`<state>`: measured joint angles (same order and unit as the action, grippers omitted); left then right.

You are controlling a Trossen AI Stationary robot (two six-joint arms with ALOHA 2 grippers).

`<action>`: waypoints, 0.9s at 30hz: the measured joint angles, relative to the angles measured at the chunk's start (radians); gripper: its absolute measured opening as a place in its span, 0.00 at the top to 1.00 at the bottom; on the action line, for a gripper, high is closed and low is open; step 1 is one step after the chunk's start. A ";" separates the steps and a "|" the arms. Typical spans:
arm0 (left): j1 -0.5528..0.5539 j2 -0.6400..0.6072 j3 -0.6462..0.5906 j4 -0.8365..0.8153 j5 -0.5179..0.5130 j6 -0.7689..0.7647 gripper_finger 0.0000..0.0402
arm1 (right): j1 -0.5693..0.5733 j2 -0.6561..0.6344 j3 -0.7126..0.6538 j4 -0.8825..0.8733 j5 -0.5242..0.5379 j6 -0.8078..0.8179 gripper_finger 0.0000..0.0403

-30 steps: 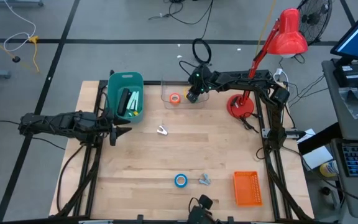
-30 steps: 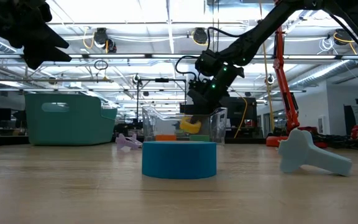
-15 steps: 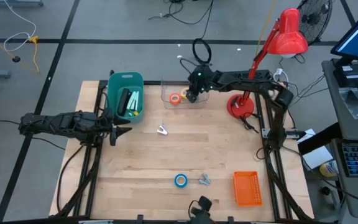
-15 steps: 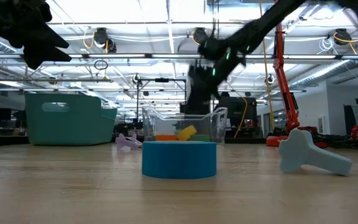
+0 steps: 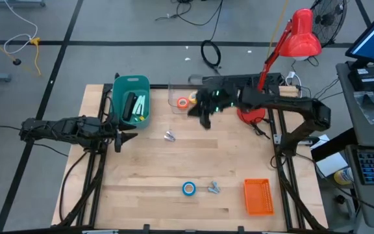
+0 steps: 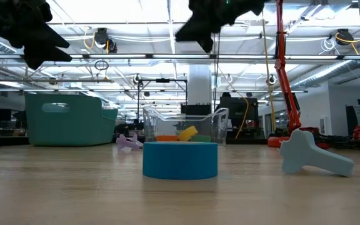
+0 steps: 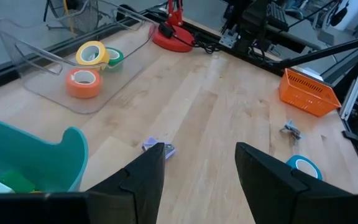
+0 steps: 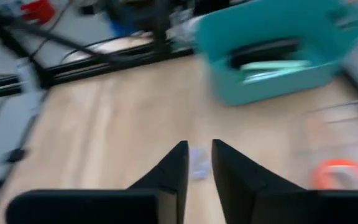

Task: Pick and place Stapler, Stapler remover, tape
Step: Put the blue tape into the transparent bin

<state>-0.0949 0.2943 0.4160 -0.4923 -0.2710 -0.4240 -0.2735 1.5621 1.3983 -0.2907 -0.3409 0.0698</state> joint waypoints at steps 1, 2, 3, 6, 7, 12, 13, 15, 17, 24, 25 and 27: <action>0.000 0.000 0.000 0.000 0.000 0.000 0.50 | 0.039 0.001 0.000 -0.002 -0.001 0.019 0.87; 0.000 0.000 0.000 0.000 0.000 0.000 0.50 | 0.077 0.001 0.000 0.000 -0.002 0.038 0.90; 0.000 0.000 0.000 0.000 0.000 0.000 0.50 | 0.114 0.000 0.000 0.001 -0.001 0.054 0.92; 0.000 0.000 0.000 0.001 0.000 -0.001 0.50 | 0.217 0.012 0.001 -0.004 0.062 0.100 0.98; 0.000 0.000 0.000 0.001 0.001 -0.005 0.50 | 0.246 0.016 0.001 -0.016 0.089 0.119 0.99; 0.000 0.000 0.000 0.003 0.010 -0.049 0.50 | 0.374 0.022 0.002 -0.074 0.163 0.281 0.98; 0.000 0.000 0.000 0.006 0.010 -0.050 0.50 | 0.398 0.024 0.002 -0.088 0.173 0.310 0.98; 0.000 0.000 0.000 0.011 0.009 -0.050 0.50 | 0.438 0.027 0.001 -0.115 0.200 0.346 0.98; 0.000 0.000 0.000 0.027 0.009 -0.051 0.50 | 0.471 0.041 0.002 -0.114 0.223 0.376 0.99; 0.000 0.000 0.000 0.033 0.017 -0.076 0.50 | 0.524 0.147 0.002 -0.148 0.185 0.502 0.95; 0.000 0.000 0.000 0.033 0.018 -0.082 0.50 | 0.528 0.165 0.002 -0.159 0.168 0.508 0.93; 0.000 0.000 0.000 0.031 0.018 -0.087 0.50 | 0.527 0.207 0.002 -0.150 0.130 0.520 0.88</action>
<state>-0.0948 0.2943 0.4160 -0.4615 -0.2526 -0.5107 0.2540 1.7688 1.3998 -0.4405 -0.2105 0.5902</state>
